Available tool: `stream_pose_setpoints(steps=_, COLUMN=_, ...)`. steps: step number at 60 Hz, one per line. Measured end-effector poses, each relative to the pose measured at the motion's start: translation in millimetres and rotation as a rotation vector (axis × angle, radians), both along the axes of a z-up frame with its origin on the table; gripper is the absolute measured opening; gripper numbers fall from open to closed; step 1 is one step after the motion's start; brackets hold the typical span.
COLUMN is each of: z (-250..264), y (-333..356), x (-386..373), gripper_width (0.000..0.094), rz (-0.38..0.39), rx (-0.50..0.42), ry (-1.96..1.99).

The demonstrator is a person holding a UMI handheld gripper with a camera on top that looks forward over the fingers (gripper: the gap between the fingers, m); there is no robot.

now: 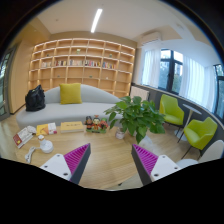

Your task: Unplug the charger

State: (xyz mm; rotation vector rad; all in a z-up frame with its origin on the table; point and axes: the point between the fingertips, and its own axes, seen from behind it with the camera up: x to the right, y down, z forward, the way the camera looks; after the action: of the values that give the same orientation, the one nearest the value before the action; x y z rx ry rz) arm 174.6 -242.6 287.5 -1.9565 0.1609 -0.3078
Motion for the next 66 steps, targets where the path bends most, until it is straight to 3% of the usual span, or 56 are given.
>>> stream_pose_setpoints(steps=10, z=-20.4, y=-3.1, x=-1.1, gripper_width=0.0857, rz=-0.002, rx=-0.027, ry=-0.024)
stream_pose_setpoints(steps=19, z=-74.8, y=-5.0, x=-24.7, gripper_width=0.0855, rz=0.027, rx=-0.081, ry=-0.014)
stream_pose_setpoints(steps=31, z=-152.4, y=9.3, x=-140.0, gripper_width=0.0852, rz=0.211, rx=-0.115, ry=0.102)
stream_pose_setpoints(steps=47, z=-191.4, y=107.4, x=-306.2, gripper_width=0.0856, rz=0.437, rx=-0.071, ry=0.145)
stream_pose_setpoints(steps=58, z=-198.6, y=207.1, x=-360.8, gripper_width=0.0855, rz=0.431, rx=-0.008, ry=0.116)
stream_pose_setpoints(steps=66, z=-224.7, y=259.2, x=-374.6, gripper_width=0.0820, rz=0.406, rx=-0.031, ry=0.106)
